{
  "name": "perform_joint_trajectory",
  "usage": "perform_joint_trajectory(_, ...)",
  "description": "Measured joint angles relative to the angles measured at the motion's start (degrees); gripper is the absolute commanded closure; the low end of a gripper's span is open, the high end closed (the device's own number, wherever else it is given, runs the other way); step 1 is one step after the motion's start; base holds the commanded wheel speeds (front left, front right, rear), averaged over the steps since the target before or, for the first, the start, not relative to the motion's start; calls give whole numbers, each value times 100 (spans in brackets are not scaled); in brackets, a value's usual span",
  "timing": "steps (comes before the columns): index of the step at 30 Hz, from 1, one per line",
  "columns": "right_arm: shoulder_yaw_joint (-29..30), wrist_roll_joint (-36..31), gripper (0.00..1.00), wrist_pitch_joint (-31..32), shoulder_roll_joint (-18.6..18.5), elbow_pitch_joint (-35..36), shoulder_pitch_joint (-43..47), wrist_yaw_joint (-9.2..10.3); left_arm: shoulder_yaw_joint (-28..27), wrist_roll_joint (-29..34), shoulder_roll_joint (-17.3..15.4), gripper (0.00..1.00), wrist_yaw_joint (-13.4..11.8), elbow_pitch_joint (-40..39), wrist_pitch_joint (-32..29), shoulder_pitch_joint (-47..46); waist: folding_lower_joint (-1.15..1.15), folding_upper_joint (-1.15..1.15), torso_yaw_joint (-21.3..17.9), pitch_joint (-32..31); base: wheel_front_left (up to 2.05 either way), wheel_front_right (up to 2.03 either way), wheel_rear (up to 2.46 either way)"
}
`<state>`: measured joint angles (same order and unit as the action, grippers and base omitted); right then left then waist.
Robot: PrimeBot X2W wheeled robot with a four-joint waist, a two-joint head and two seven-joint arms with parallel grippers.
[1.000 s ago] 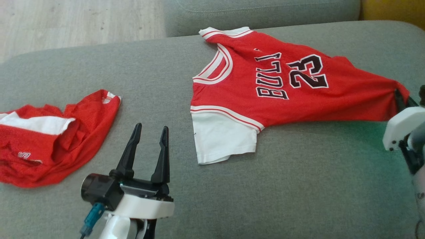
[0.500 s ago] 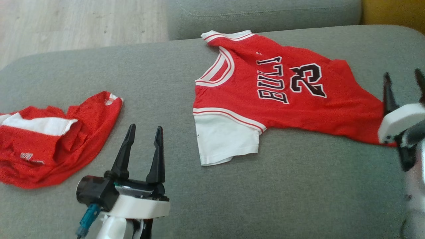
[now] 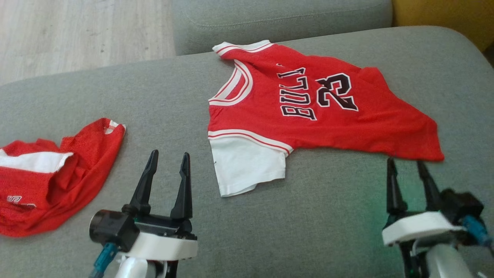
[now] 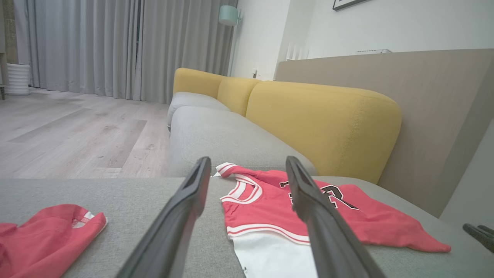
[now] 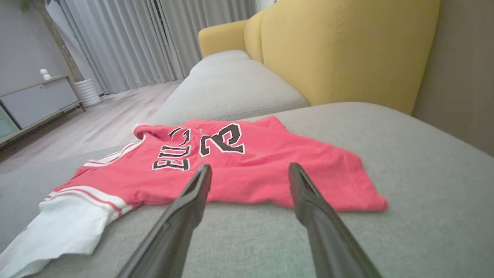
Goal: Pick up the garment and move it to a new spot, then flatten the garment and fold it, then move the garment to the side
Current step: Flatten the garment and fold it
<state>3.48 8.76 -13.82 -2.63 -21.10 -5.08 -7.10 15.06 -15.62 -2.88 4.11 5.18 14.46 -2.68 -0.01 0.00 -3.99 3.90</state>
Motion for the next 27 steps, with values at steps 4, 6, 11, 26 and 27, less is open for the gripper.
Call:
perform_joint_trajectory(4, -180, 112, 0, -40, 7, 74, 155, 0, 5, 1, 1, 0, 2, 5, 0, 4, 0, 0, -78, 5, 0, 0, 0)
perform_joint_trajectory(6, -149, 119, 0, -40, 5, 191, 127, 0, 5, 1, 1, 0, 2, 13, 0, 4, 0, 0, -103, 6, 0, 0, 0)
perform_joint_trajectory(11, -60, 96, 0, -41, 5, 352, 92, 0, 14, 1, 1, 0, 2, 14, 0, 3, 0, 0, -110, 15, 0, 0, 0)
perform_joint_trajectory(26, 15, 25, 0, -56, 5, 492, -122, 0, 1074, 90, 2, 0, -87, 1831, -334, -825, 1, 0, -218, 409, 0, 0, 0)
perform_joint_trajectory(27, 13, 25, 0, -56, 5, 492, -146, -1, 1133, 49, 2, 0, -147, 2000, -445, -907, 1, 0, -244, 431, 0, 0, 0)
